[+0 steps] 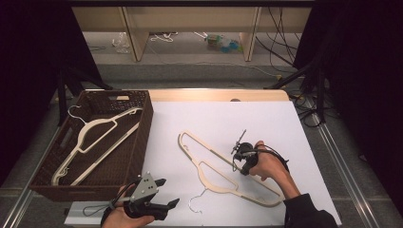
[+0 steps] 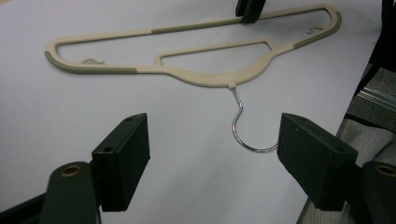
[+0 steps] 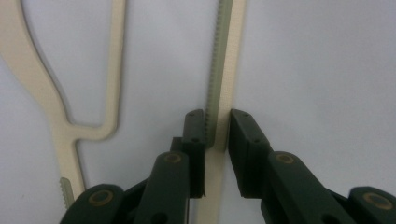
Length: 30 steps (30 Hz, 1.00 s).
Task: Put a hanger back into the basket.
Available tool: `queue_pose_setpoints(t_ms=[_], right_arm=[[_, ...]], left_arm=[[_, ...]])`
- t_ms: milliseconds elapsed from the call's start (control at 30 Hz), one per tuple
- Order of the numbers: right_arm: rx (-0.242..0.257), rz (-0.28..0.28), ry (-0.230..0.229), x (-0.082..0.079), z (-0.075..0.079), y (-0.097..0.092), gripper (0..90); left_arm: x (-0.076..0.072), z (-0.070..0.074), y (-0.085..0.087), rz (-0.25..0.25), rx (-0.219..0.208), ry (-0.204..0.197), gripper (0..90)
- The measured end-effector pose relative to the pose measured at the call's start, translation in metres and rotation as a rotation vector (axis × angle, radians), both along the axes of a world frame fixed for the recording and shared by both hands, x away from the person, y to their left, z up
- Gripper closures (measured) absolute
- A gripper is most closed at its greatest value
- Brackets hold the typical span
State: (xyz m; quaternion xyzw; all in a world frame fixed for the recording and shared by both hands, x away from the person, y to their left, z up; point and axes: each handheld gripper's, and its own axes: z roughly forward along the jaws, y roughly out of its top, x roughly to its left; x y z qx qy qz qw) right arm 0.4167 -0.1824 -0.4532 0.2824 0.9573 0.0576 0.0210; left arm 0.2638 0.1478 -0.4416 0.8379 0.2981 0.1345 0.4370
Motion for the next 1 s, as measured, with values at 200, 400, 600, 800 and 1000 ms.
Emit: queue_pose_setpoints(t_ms=[200, 400, 600, 800, 1000], right_arm=[[-0.020, -0.016, -0.010, 0.001, 0.000, 0.005, 77.0], [-0.038, -0.004, -0.017, 0.000, 0.000, 0.009, 77.9], [-0.034, 0.062, -0.037, -0.002, 0.004, 0.010, 78.9], [-0.039, 0.115, -0.072, -0.009, 0.021, 0.016, 78.9], [-0.057, 0.178, -0.125, -0.014, 0.043, 0.018, 79.0]], left_arm=[[0.001, 0.000, -0.001, -0.009, 0.007, 0.000, 25.6], [0.002, 0.000, 0.000, -0.011, 0.027, -0.001, 25.7], [0.004, -0.005, -0.011, -0.033, 0.078, -0.044, 26.1], [0.013, -0.011, -0.027, -0.107, 0.128, -0.090, 27.2], [0.031, -0.019, -0.040, -0.151, 0.168, -0.142, 27.4]])
